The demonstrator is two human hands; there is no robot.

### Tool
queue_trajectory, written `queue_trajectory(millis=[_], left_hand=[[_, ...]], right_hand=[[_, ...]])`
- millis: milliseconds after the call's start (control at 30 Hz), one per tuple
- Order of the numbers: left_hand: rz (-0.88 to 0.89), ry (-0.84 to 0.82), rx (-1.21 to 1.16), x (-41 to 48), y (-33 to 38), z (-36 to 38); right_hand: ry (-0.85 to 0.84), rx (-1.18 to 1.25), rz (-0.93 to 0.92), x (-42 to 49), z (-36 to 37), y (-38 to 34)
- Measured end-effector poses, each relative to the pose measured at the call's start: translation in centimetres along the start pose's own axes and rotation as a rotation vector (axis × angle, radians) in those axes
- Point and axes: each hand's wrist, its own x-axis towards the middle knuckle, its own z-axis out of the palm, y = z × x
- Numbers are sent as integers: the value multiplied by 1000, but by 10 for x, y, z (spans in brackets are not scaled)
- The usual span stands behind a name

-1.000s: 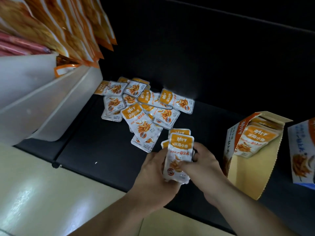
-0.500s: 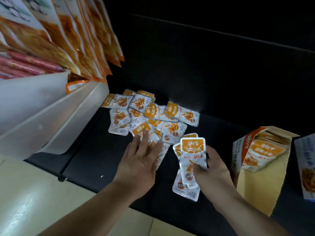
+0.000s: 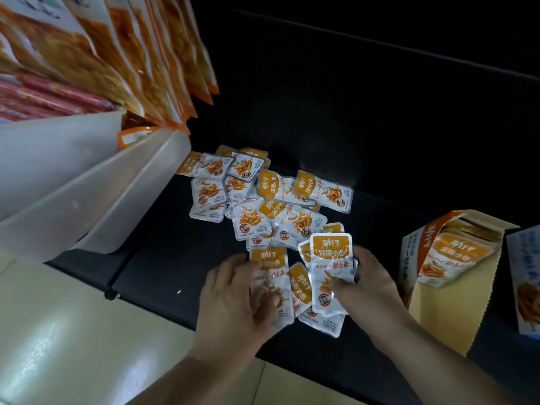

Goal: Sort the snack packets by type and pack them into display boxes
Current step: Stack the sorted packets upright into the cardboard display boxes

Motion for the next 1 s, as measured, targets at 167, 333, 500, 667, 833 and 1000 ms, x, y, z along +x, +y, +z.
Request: queue_trajectory(millis=[167,333,500,667,833,1000], left_hand=[[-201,-193,91,8,30,1],[-254,-344,55,14,59,6],[-303,-385,37,19,65,6],[-225,-392,77,11,68,2],[-225,-402,10,5,56,-7],[-284,-381,-183,7,44,-21]], right_hand=[[-51,59,23,2,0,-3],[-5,106,9,4,7,-5],[9,84,52,8,2,-1],[33,77,64,10,-1,1],[112,81,48,11,-2,3],[132,5,-14,12,-4,7]])
